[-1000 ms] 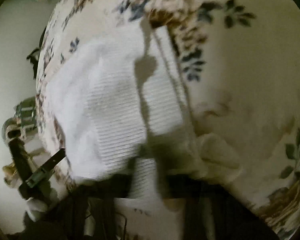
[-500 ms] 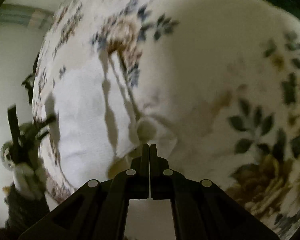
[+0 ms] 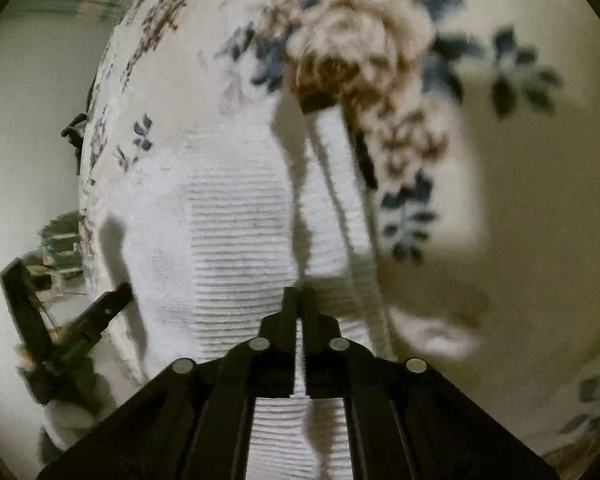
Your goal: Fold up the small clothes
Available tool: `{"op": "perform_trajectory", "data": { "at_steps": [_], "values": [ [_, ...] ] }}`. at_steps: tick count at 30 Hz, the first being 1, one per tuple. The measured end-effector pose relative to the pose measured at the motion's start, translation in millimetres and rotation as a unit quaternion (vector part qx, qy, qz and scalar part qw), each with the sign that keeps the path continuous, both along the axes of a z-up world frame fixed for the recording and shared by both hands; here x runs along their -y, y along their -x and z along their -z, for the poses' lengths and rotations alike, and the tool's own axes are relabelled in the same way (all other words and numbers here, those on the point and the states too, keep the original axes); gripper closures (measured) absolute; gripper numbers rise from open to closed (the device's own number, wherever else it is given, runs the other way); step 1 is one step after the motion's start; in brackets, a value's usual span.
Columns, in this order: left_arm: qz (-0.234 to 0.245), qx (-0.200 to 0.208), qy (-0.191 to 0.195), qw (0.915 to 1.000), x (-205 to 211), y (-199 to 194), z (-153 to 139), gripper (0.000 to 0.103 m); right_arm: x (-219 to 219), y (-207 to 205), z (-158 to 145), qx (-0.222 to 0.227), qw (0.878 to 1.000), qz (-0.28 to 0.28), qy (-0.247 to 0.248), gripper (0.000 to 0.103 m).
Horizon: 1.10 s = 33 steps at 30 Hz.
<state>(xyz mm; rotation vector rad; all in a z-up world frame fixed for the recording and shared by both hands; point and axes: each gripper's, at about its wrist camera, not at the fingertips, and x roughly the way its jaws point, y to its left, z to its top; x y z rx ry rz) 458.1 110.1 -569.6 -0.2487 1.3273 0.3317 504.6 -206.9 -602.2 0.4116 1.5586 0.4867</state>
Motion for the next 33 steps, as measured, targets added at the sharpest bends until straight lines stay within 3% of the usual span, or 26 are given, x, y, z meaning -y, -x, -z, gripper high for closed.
{"op": "perform_trajectory", "data": {
  "at_steps": [2, 3, 5, 8, 9, 11, 12, 13, 19, 20, 22, 23, 25, 29, 33],
  "values": [
    [-0.002, 0.011, 0.007, 0.9999, -2, 3, -7, 0.000, 18, -1, -25, 0.060, 0.997, 0.041, 0.029, 0.102],
    [-0.003, 0.014, 0.007, 0.9999, -4, 5, -9, 0.000, 28, -2, -30, 0.069, 0.995, 0.059, 0.028, 0.102],
    [-0.002, 0.016, 0.009, 0.9998, -6, 11, -12, 0.000, 45, -7, -26, 0.040, 0.996, 0.081, -0.002, 0.103],
    [-0.007, 0.010, 0.015, 0.9998, -11, 31, -12, 0.000, 48, -14, -19, 0.037, 0.997, 0.062, 0.023, 0.103],
    [-0.010, 0.007, 0.019, 0.9997, -13, 37, -12, 0.000, 54, -16, -16, 0.015, 0.998, 0.056, -0.001, 0.103],
    [-0.021, 0.004, 0.040, 0.9990, -18, 53, -8, 0.000, 64, -19, -9, -0.028, 0.998, 0.048, -0.028, 0.089],
    [-0.025, 0.004, 0.049, 0.9985, -19, 59, -6, 0.000, 69, -16, -10, -0.034, 0.998, 0.046, -0.033, 0.063],
    [-0.029, 0.006, 0.063, 0.9976, -20, 65, -3, 0.000, 70, -13, -12, -0.032, 0.998, 0.043, -0.034, 0.048],
    [-0.023, 0.026, 0.128, 0.9912, -27, 82, 14, 0.000, 66, 43, -24, -0.037, 0.996, 0.013, -0.076, 0.047],
    [-0.019, 0.035, 0.152, 0.9876, -29, 83, 18, 0.000, 60, 49, -26, -0.037, 0.997, 0.011, -0.074, 0.043],
    [-0.010, 0.050, 0.207, 0.9769, -33, 79, 27, 0.000, 47, 49, -21, -0.033, 0.997, 0.000, -0.069, 0.010],
    [-0.005, 0.062, 0.232, 0.9708, -34, 77, 30, 0.000, 39, 43, -13, -0.032, 0.997, -0.005, -0.069, 0.002],
    [0.018, 0.083, 0.274, 0.9581, -34, 68, 39, 0.000, 30, 27, 9, -0.041, 0.997, -0.015, -0.064, 0.000],
    [0.048, 0.102, 0.312, 0.9433, -33, 49, 50, 0.000, 27, -3, 56, -0.079, 0.991, 0.009, -0.106, 0.000],
    [0.050, 0.120, 0.337, 0.9323, -34, 36, 56, 0.000, 13, -10, 61, -0.091, 0.981, -0.013, -0.171, 0.000]
  ]
}}
